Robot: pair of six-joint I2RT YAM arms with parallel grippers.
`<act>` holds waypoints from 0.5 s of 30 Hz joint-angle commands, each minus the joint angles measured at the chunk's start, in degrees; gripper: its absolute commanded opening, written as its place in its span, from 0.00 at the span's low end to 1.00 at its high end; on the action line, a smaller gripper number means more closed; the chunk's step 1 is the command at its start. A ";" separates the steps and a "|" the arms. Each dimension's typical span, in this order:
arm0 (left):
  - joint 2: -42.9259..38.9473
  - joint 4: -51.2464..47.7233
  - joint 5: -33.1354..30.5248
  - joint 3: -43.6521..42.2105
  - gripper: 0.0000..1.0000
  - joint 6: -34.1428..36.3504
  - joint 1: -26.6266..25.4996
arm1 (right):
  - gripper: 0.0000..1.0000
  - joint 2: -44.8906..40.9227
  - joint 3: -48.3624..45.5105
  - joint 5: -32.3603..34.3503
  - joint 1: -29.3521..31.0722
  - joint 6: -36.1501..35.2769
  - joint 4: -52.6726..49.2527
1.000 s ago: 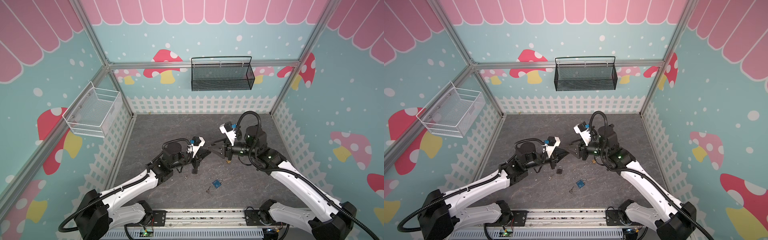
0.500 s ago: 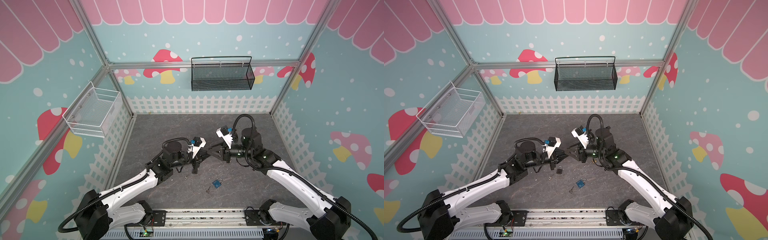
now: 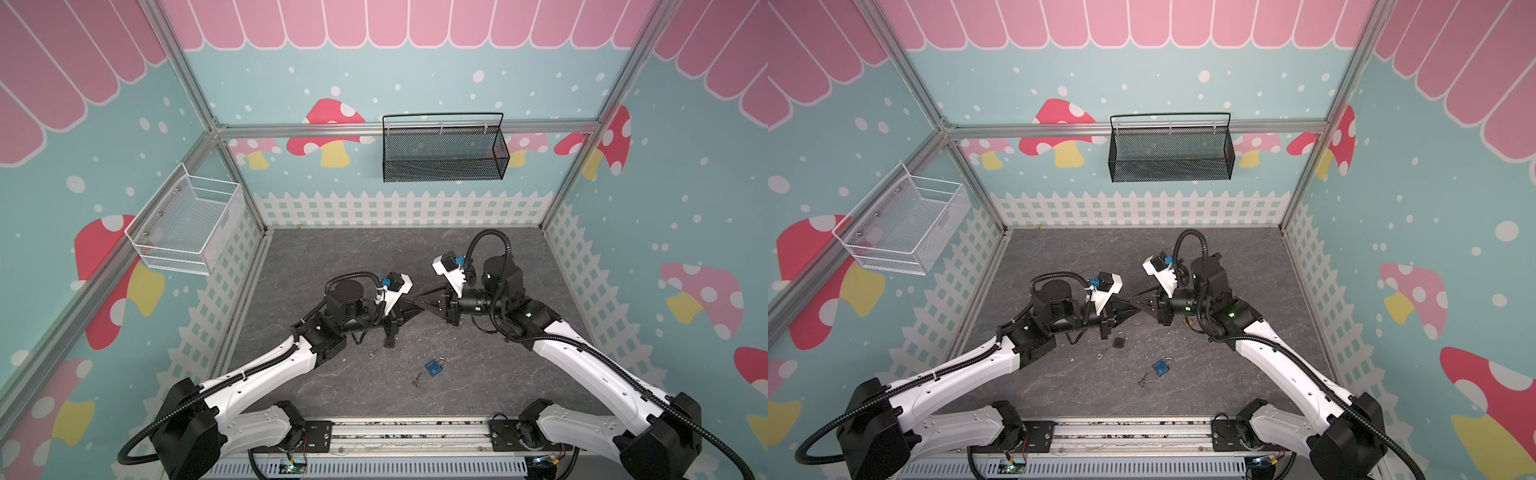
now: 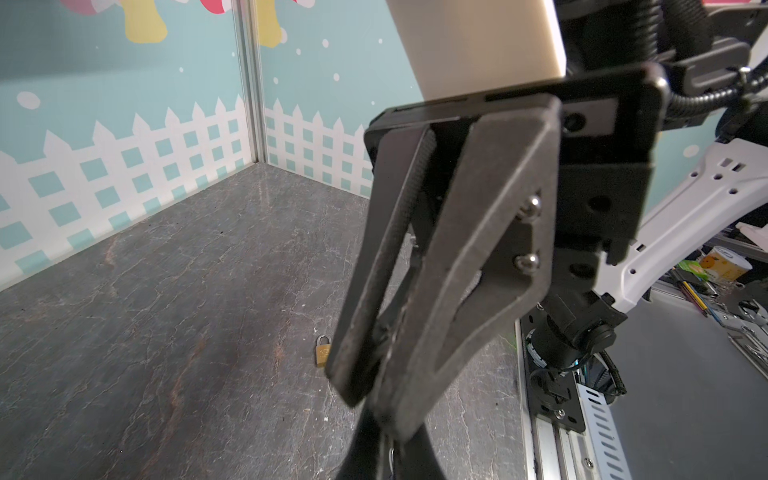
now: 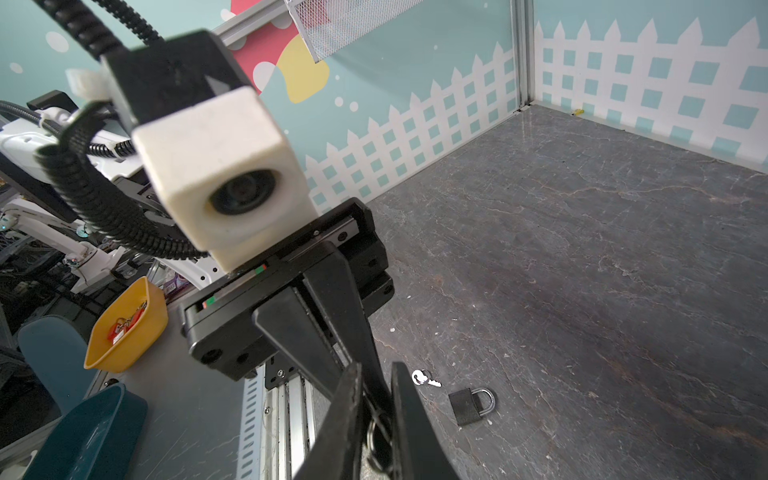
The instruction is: Unlock with the key
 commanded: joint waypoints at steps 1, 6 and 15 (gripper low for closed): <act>0.01 4.43 2.27 2.88 0.00 -0.29 0.46 | 0.12 -0.28 -1.43 -0.36 -0.31 -1.57 -1.60; 0.58 5.99 2.31 2.97 0.00 -1.25 0.82 | 0.04 -0.28 -1.09 -1.48 -0.43 -1.26 -1.49; 1.35 6.05 2.16 3.37 0.00 -2.30 0.91 | 0.00 -1.12 0.14 -1.37 -0.60 0.59 0.14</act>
